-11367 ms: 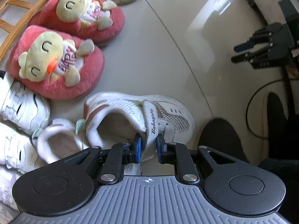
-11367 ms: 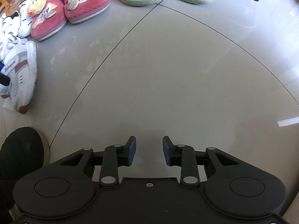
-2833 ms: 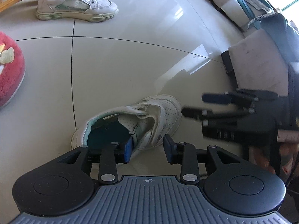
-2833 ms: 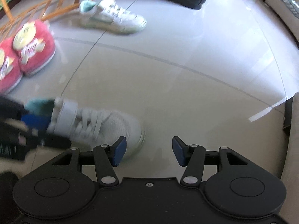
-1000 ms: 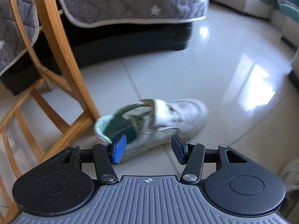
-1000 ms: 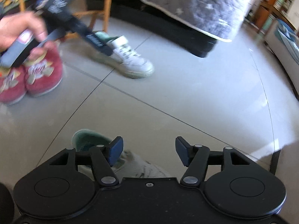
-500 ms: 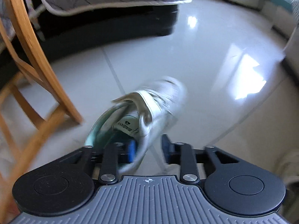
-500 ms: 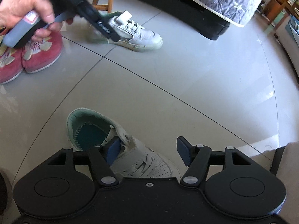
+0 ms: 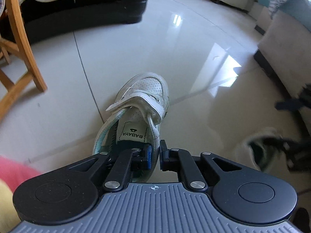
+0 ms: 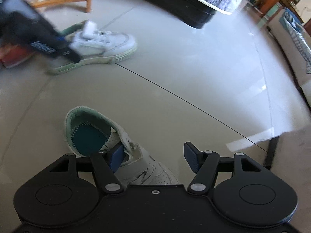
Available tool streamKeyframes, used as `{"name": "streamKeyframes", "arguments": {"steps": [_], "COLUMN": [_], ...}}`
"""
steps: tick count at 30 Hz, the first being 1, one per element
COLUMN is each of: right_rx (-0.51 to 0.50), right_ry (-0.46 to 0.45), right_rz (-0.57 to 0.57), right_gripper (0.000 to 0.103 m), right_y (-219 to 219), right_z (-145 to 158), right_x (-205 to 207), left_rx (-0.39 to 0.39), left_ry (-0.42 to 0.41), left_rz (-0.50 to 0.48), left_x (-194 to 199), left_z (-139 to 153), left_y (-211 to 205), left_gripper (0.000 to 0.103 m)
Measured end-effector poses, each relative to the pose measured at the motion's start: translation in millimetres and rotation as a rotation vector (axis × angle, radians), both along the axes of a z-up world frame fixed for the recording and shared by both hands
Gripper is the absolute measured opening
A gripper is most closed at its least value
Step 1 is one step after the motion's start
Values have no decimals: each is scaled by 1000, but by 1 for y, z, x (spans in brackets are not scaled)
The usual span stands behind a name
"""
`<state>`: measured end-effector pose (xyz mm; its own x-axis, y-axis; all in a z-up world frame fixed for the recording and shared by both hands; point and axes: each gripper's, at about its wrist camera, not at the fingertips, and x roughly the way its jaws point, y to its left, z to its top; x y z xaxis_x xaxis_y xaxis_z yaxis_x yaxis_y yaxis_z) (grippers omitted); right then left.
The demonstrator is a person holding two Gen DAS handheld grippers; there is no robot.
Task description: Organize scattered shoes
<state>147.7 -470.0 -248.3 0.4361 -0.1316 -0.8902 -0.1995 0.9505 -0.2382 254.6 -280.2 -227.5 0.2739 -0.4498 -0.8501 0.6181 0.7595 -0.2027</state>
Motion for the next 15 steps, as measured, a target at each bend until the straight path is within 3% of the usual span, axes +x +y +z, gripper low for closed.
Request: {"name": "streamKeyframes", "arguments": {"steps": [12, 15], "right_rx": [-19, -20], "right_ry": [-5, 2], "right_rz": [-184, -202], "right_gripper": [68, 68], "right_y": [-29, -33], "right_z": [-10, -11], "right_x": [-1, 2], "left_rx": [3, 25], "left_ry": [38, 1], "left_rz": [-76, -121], "left_x": [-96, -105], "left_z": [7, 8], "left_y": [4, -1], "left_gripper": [8, 8]}}
